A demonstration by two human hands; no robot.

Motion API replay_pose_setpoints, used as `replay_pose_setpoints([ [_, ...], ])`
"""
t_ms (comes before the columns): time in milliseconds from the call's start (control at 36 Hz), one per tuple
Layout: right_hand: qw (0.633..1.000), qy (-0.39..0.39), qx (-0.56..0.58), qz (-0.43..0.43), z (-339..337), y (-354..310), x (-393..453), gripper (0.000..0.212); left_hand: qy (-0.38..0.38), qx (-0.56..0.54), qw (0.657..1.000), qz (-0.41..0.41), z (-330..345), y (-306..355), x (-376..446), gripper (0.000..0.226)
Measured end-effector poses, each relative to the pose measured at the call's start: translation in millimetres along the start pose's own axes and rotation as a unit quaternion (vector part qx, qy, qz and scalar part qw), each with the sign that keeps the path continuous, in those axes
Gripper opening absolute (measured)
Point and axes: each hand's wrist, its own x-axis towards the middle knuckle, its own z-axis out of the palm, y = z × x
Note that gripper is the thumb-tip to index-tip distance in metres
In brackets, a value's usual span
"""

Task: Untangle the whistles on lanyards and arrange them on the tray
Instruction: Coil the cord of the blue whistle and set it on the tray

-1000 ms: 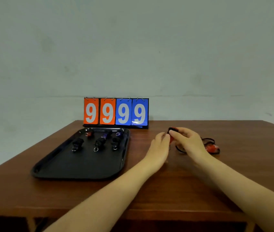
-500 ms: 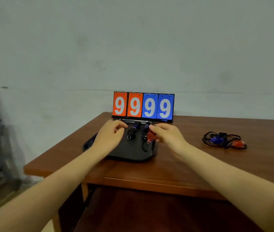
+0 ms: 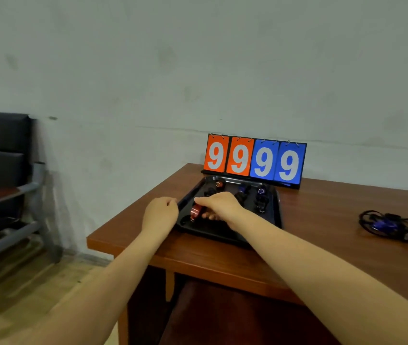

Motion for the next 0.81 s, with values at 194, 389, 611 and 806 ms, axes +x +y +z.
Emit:
replay_pose_setpoints([
  [194, 0.989, 0.045, -0.137, -0.032, 9.1, -3.3, -3.2, 0.045, 0.001, -0.002, 1.0, -0.001, -0.6, 0.8, -1.7, 0.036],
  [389, 0.991, 0.051, -0.114, -0.05, -18.4, 2.5, -33.3, 0.055, -0.02, 0.039, 0.998, 0.038, -3.0, 0.4, -3.5, 0.031],
  [611, 0.979, 0.087, -0.131, -0.133, -110.4, 42.7, -98.7, 0.015, 0.06, 0.143, 0.96, 0.232, 11.4, 36.9, -39.9, 0.024],
  [806, 0.937, 0.218, -0.26, -0.08, -217.6, 100.4, -127.8, 0.019, -0.087, 0.031, 0.96, 0.263, 88.7, 129.7, -81.6, 0.02],
])
